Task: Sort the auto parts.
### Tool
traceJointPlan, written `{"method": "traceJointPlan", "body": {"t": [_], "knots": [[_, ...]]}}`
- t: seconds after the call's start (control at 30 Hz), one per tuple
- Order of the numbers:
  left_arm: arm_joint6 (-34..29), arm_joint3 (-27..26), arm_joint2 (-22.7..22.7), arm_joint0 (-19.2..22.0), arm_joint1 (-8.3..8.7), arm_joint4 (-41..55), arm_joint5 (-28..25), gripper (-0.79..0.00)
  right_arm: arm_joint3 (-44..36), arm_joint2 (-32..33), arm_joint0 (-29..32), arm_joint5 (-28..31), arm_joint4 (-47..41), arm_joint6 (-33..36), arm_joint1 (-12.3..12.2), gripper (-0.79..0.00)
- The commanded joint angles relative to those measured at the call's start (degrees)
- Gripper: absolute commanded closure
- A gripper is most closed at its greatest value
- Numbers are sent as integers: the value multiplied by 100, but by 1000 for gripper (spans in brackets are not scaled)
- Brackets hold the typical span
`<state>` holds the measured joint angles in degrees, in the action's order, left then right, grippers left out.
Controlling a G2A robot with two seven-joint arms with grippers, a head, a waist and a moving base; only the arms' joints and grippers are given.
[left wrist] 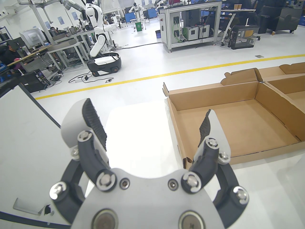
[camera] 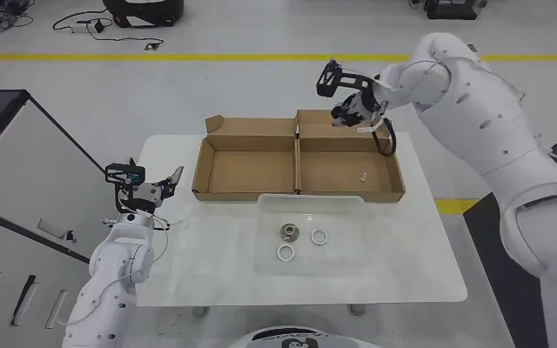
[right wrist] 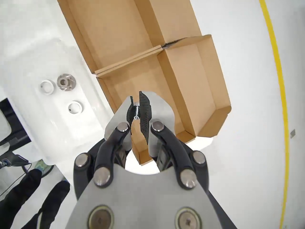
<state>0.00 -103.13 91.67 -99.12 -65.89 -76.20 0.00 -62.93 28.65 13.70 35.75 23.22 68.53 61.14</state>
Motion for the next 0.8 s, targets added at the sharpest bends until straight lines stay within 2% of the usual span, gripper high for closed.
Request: {"method": "traceJointPlan", "body": {"t": [0.0, 0.2, 0.47, 0.77], "knots": [[0, 0, 0, 0, 0, 0, 0, -785, 319, -238, -118, 46, 82, -46, 146, 0], [0, 0, 0, 0, 0, 0, 0, -785, 1308, -810, -393, 210, 243, -210, 666, 0], [0, 0, 0, 0, 0, 0, 0, -785, 2560, -1330, -445, 408, 404, -409, 1348, 0], [0, 0, 0, 0, 0, 0, 0, -785, 3721, -1580, -209, 575, 686, -881, 1895, 0]]}}
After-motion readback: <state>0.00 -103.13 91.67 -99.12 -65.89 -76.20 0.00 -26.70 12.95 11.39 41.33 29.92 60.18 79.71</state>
